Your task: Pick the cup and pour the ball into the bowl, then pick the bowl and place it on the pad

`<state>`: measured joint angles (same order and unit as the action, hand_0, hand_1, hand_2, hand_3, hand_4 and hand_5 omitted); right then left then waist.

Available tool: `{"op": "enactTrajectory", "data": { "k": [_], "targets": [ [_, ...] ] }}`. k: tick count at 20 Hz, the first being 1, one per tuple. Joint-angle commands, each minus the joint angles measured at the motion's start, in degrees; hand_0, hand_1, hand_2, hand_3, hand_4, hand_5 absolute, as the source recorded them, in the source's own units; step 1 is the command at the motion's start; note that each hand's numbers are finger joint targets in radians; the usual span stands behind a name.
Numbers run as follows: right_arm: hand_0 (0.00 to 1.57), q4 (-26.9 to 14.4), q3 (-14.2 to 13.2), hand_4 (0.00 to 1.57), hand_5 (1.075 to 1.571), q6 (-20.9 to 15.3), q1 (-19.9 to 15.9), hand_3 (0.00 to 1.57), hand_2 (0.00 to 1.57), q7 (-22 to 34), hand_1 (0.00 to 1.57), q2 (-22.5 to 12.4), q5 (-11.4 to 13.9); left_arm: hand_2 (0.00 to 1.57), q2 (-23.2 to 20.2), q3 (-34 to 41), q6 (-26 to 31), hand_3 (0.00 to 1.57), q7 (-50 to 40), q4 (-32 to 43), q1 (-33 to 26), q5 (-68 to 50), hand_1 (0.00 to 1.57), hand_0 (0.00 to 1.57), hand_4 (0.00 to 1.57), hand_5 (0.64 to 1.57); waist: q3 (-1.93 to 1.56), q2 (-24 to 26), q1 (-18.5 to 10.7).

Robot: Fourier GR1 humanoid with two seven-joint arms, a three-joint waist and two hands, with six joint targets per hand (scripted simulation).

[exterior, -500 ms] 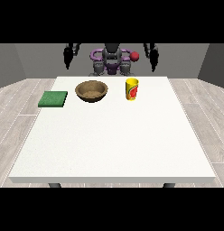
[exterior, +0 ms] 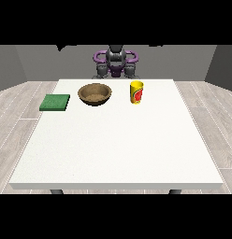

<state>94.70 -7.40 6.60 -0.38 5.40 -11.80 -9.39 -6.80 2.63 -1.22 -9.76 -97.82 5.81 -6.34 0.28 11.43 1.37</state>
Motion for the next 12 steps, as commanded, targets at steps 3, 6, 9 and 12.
{"op": "enactTrajectory", "data": {
  "k": [3, 6, 9, 12],
  "targets": [
    [0.00, -0.15, -5.69, 0.00, 1.571, 5.44, 2.58, 0.00, 0.00, -4.76, 0.00, -2.27, -5.06, 0.00, -1.96, 5.95, 3.29, 0.00, 1.60, -2.69, -0.61, -6.44, 0.00, 0.00, 0.00, 1.548, -0.28, -5.06, -0.06],
    [0.00, 2.03, -6.15, 0.00, 1.569, 4.63, -1.26, 0.00, 0.00, -0.68, 0.00, -2.34, -6.45, 0.00, -1.88, 6.29, 4.21, 0.00, 7.09, -0.03, -1.17, -4.36, 0.00, 0.00, 0.00, 1.547, -0.27, -7.68, -0.10],
    [0.00, -1.56, -4.94, 0.00, 1.570, 6.79, 0.53, 0.00, 0.00, -9.89, 0.00, -0.81, -3.23, 0.00, -2.04, 7.61, 5.09, 0.00, 11.00, 3.30, 1.53, -4.99, 0.00, 0.00, 0.00, 1.541, -0.28, -11.23, 0.79],
    [0.00, -2.99, -5.02, 0.00, 1.570, 5.81, -2.46, 0.00, 0.00, -10.01, 0.00, -0.54, -2.61, 0.00, -2.30, 7.93, 4.79, 0.00, 14.09, 7.81, 4.44, -3.51, 0.00, 0.00, 0.00, 1.528, -0.28, -13.99, 1.16]
  ]
}}
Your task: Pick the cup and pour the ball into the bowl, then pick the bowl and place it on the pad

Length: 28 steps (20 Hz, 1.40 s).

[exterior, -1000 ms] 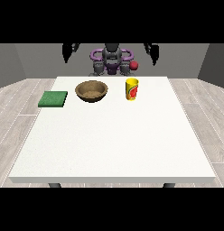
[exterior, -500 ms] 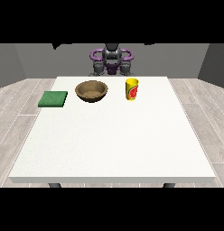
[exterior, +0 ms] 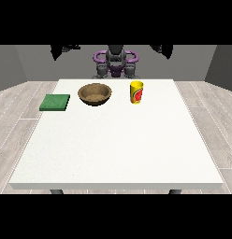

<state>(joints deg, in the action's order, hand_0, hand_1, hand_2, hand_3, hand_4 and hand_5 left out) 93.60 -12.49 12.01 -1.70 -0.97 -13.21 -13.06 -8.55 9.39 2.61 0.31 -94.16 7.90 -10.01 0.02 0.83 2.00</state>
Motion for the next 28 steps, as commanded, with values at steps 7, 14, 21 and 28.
{"op": "enactTrajectory", "data": {
  "k": [7, 14, 21, 28],
  "targets": [
    [0.00, -5.68, 0.46, 0.00, 1.571, 2.50, -1.71, 0.00, 0.00, -10.16, 0.00, 1.30, 2.70, 0.00, 4.65, -0.72, -2.25, 0.00, 19.75, 15.07, 3.54, 5.30, 0.00, 0.00, 0.00, 1.527, -0.02, -8.04, 2.39],
    [0.00, -7.71, -2.57, 0.00, 1.570, 3.06, -8.09, 0.00, 0.00, -9.85, 0.00, -1.21, 0.37, 0.00, 8.45, -4.66, -9.22, 0.00, 33.81, 27.75, 5.66, 8.48, 0.00, 0.00, 0.00, 1.523, 0.00, -13.23, 3.96],
    [0.00, -11.16, -2.07, 0.00, 1.570, 5.58, -5.33, 0.00, 0.00, -15.70, 0.00, -0.31, 1.57, 0.00, 4.25, 3.14, -6.70, 0.00, 38.61, 42.50, 14.77, 6.37, 0.00, 0.00, 0.00, 1.518, -0.01, -13.47, 5.08],
    [0.00, -9.75, -2.19, 0.00, 1.571, 6.57, -8.05, 0.00, 0.00, -11.68, 0.00, -1.51, -0.49, 0.00, 4.02, 4.17, -7.93, 0.00, 49.18, 55.83, 18.98, 7.73, 0.00, 0.00, 0.00, 1.521, 0.01, -15.18, 6.37]
  ]
}}
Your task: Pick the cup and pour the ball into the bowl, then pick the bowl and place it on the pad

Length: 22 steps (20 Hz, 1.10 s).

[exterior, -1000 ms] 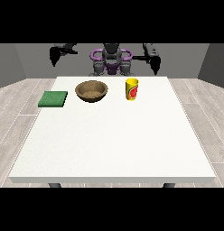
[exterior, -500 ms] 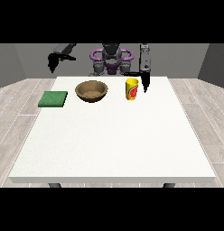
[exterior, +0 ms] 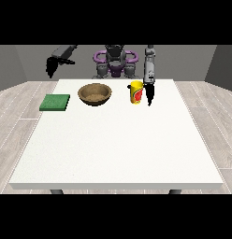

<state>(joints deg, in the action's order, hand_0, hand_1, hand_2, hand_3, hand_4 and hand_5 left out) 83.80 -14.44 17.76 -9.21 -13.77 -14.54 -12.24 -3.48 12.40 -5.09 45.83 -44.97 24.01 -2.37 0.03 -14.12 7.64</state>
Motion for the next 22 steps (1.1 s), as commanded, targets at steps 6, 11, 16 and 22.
{"op": "enactTrajectory", "data": {
  "k": [6, 11, 16, 22],
  "targets": [
    [0.00, -3.04, -0.38, 0.00, 1.571, 2.19, 0.69, 0.00, 0.00, -4.96, 0.00, -0.74, 1.30, 0.00, 0.76, 2.12, -4.16, 0.00, 6.68, 10.97, 5.67, -0.30, 0.00, 0.00, 0.00, 1.559, -0.01, -1.68, 1.71],
    [0.00, -3.55, -1.93, 0.00, 1.570, 3.57, -0.80, 0.00, 0.00, -4.05, 0.00, -3.19, -0.07, 1.57, 3.31, -2.48, -19.28, 1.57, 11.50, 10.59, 1.04, 8.55, 1.30, 1.30, 1.43, 1.255, -0.04, -2.28, 3.61],
    [0.00, -4.95, -3.40, 0.00, 1.570, 3.45, -3.23, 0.00, 0.00, 0.13, 0.00, -4.65, -2.11, 1.57, 3.32, -4.31, -22.86, 1.57, 7.59, 10.72, 2.18, 8.78, 1.33, 1.33, 1.50, 1.241, -0.02, 0.08, 3.10],
    [0.00, -9.84, -3.70, 0.00, 1.569, 2.59, 0.49, 0.00, 0.00, 3.47, 0.00, -4.65, -0.94, 1.57, -7.63, -9.90, -22.46, 1.57, -8.72, 9.32, 4.08, 19.58, 1.38, 1.38, 1.57, 1.341, -0.21, 13.42, -2.18]
  ]
}}
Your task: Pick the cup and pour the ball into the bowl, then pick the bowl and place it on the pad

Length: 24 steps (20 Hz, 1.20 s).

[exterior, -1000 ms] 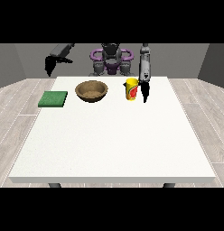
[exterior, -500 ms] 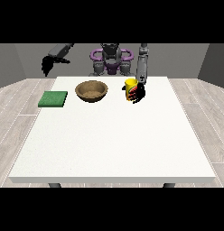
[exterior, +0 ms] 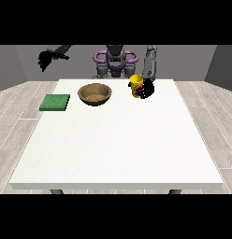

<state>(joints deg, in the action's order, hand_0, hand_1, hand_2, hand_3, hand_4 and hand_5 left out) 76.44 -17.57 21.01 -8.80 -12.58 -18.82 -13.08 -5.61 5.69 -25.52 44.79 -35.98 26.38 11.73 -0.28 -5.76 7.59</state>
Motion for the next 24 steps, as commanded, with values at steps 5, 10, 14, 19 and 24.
{"op": "enactTrajectory", "data": {
  "k": [5, 10, 14, 19, 24],
  "targets": [
    [0.00, -6.00, -0.20, 0.00, 1.569, -0.17, 0.56, 0.00, 0.00, -0.23, 0.00, 0.46, 0.92, 1.57, -15.74, -5.51, 0.70, 1.57, -20.93, 0.64, 11.79, 11.46, 1.46, 1.46, 1.57, 1.296, 0.09, 5.28, -2.72],
    [0.00, -10.56, -1.53, 0.00, 1.568, 0.98, 1.18, 0.00, 0.00, -3.24, 0.00, -0.54, 1.35, 1.57, -12.64, -9.38, -0.08, 1.57, -30.36, -1.99, 14.45, 16.94, 1.46, 1.46, 1.57, 1.294, 0.23, 6.83, -3.65],
    [0.00, -12.86, -2.24, 0.00, 1.568, 2.67, -0.20, 0.00, 0.00, -5.17, 0.00, -1.33, 0.59, 1.57, -11.86, -11.47, 0.28, 1.57, -34.60, -3.86, 15.58, 21.00, 1.47, 1.47, 1.57, 1.278, 0.24, 5.83, -4.32],
    [0.00, -11.87, -1.36, 0.00, 1.569, 3.82, -2.70, 0.00, 0.00, -3.12, 0.00, -2.34, 0.15, 1.57, -9.22, -17.11, -6.81, 1.57, -46.48, 0.18, 20.99, 32.35, 1.50, 1.50, 1.51, 1.245, 0.20, 4.88, 0.06],
    [0.00, -15.68, -1.32, 0.00, 1.570, 3.97, -1.47, 0.00, 0.00, -4.89, 0.00, -1.63, 1.04, 1.57, -7.48, -25.18, -2.92, 1.57, -56.30, 0.90, 26.69, 43.73, 1.56, 1.56, 1.57, 1.207, 0.13, 8.86, -1.26]
  ]
}}
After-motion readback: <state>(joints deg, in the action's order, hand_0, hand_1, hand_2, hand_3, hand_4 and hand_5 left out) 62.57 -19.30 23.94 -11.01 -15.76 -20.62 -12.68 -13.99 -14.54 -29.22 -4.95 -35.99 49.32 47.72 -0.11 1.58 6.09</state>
